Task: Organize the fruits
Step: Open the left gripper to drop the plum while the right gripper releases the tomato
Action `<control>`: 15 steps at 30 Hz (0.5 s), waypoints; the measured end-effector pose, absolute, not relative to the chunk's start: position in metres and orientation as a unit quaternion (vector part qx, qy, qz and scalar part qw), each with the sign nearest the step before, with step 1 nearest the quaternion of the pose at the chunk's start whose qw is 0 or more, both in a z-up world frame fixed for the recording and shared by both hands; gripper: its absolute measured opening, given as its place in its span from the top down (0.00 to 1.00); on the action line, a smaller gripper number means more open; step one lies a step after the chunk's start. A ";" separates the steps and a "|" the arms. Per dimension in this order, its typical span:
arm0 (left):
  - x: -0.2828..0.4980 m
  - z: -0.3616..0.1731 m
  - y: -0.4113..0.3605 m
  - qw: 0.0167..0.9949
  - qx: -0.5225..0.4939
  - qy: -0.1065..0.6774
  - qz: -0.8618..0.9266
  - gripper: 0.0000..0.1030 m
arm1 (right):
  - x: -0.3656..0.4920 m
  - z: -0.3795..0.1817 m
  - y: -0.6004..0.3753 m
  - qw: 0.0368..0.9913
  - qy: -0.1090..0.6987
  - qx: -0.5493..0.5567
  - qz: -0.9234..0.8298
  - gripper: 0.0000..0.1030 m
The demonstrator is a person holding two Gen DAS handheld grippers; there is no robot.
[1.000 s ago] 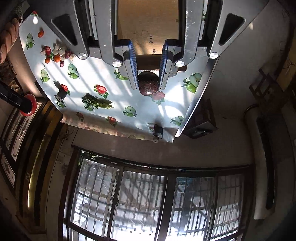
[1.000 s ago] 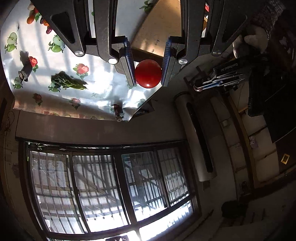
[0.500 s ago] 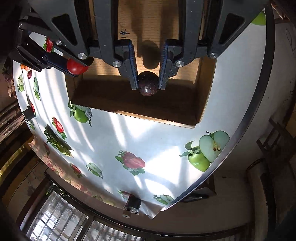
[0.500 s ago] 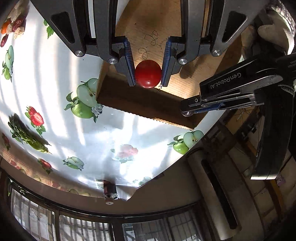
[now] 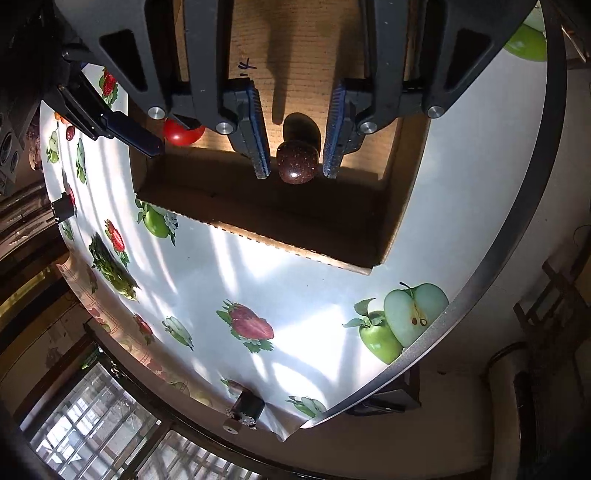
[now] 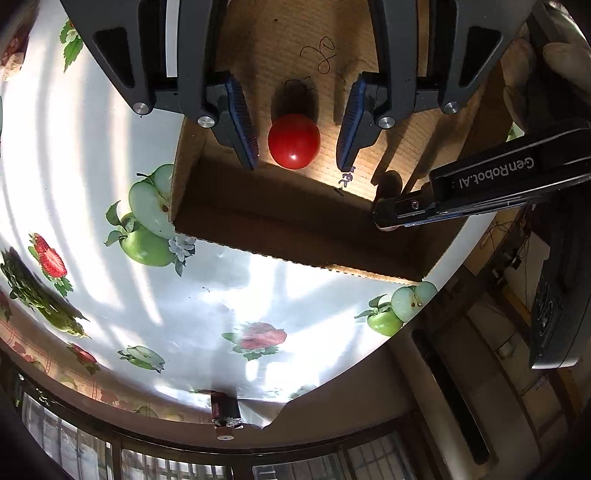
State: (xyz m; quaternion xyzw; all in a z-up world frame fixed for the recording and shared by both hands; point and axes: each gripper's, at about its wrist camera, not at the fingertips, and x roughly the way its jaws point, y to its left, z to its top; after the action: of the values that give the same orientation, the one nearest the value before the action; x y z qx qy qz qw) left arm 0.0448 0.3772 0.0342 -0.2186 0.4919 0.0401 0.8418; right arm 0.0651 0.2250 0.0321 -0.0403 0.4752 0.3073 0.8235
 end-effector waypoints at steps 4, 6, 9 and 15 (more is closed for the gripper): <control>0.027 0.060 0.374 0.856 -0.219 0.465 0.047 0.65 | 0.059 0.057 0.208 0.832 0.457 -0.012 0.314 0.39; 0.013 0.075 0.370 0.865 -0.217 0.450 0.053 0.61 | 0.054 0.069 0.192 0.836 0.449 0.003 0.316 0.39; -0.012 0.099 0.356 0.877 -0.217 0.427 0.049 0.55 | 0.044 0.085 0.160 0.841 0.442 0.019 0.313 0.39; -0.054 0.142 0.290 0.905 -0.195 0.378 -0.008 0.42 | 0.024 0.107 0.069 0.863 0.431 0.026 0.261 0.35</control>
State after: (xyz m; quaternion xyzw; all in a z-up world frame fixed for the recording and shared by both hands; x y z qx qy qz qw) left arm -0.0541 0.2899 0.1418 -0.1953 0.3779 -0.0080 0.9050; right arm 0.0244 0.0693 0.1075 0.0264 0.4309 0.2607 0.8635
